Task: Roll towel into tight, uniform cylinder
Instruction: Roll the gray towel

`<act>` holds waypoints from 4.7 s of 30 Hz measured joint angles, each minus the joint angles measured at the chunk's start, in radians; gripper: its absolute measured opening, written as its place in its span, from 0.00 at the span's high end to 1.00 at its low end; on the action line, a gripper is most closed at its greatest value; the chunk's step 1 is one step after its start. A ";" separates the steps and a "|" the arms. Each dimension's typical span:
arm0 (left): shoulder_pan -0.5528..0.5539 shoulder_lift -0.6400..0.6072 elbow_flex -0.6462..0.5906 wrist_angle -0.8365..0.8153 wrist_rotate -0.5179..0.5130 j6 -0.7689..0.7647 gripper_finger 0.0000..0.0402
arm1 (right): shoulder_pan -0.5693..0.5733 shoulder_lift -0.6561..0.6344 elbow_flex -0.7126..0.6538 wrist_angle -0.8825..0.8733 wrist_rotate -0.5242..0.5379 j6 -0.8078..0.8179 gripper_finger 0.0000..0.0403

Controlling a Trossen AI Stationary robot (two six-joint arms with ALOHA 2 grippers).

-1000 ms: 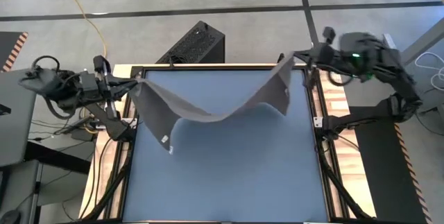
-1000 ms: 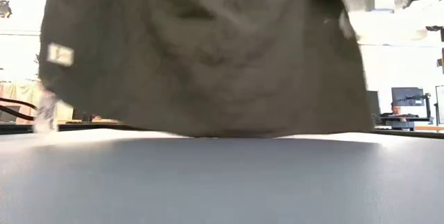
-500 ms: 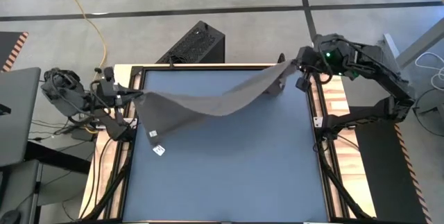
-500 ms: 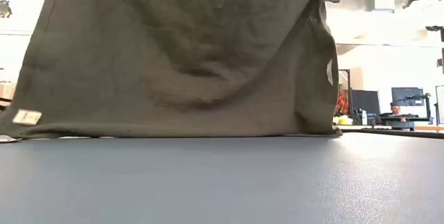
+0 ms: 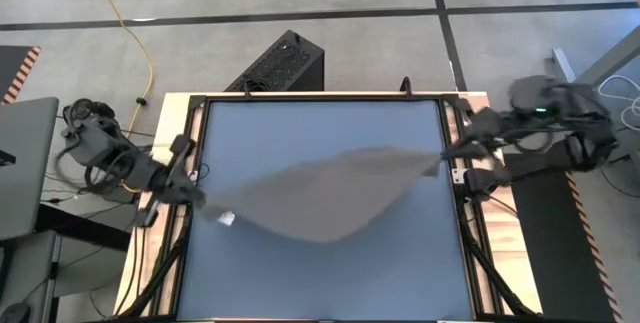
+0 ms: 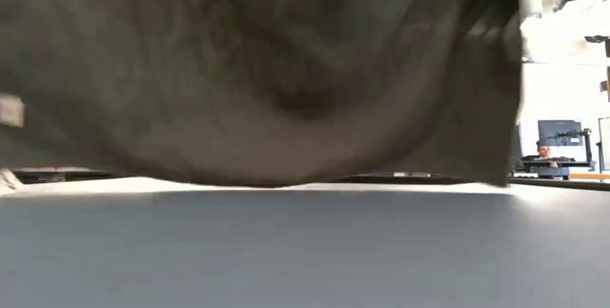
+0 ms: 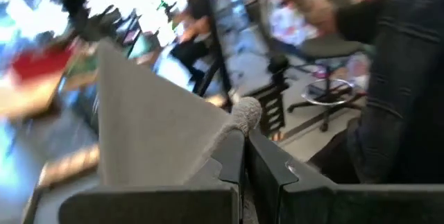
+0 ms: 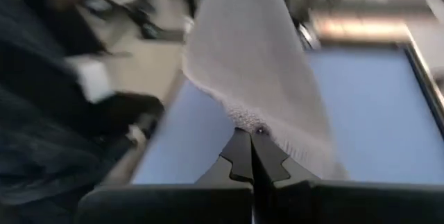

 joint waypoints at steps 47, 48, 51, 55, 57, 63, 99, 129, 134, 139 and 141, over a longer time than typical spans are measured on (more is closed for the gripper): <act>0.432 0.047 -0.390 -0.639 0.044 -0.504 1.00 | -0.500 0.296 -0.532 -0.039 0.262 -0.591 0.98; 0.432 0.047 -0.417 -0.608 0.101 -0.510 1.00 | -0.485 0.296 -0.532 -0.064 0.239 -0.568 0.98; 0.432 0.047 -0.492 -0.510 0.263 -0.524 1.00 | -0.438 0.296 -0.531 -0.143 0.185 -0.480 0.98; 0.432 0.047 -0.587 -0.406 0.432 -0.591 1.00 | -0.360 0.296 -0.564 -0.187 0.145 -0.393 0.98; 0.430 0.047 -0.635 -0.340 0.498 -0.637 1.00 | -0.321 0.296 -0.606 -0.188 0.143 -0.369 0.98; 0.381 0.050 -0.760 -0.144 0.589 -0.742 1.00 | -0.210 0.296 -0.757 -0.082 0.176 -0.311 0.98; 0.214 0.049 -0.813 -0.001 0.518 -0.966 1.00 | 0.079 0.296 -0.804 -0.146 0.099 -0.017 0.98; 0.155 0.357 -0.812 0.197 0.668 -0.993 1.00 | 0.178 0.540 -0.840 -0.103 0.072 0.039 0.98; 0.155 0.355 -0.812 0.206 0.668 -0.995 1.00 | 0.183 0.531 -0.839 -0.107 0.069 0.039 0.98; 0.155 0.355 -0.812 0.216 0.668 -1.002 1.00 | 0.183 0.531 -0.839 -0.106 0.052 0.039 0.98; 0.155 0.355 -0.812 0.216 0.666 -1.005 1.00 | 0.183 0.531 -0.839 -0.106 0.050 0.045 0.98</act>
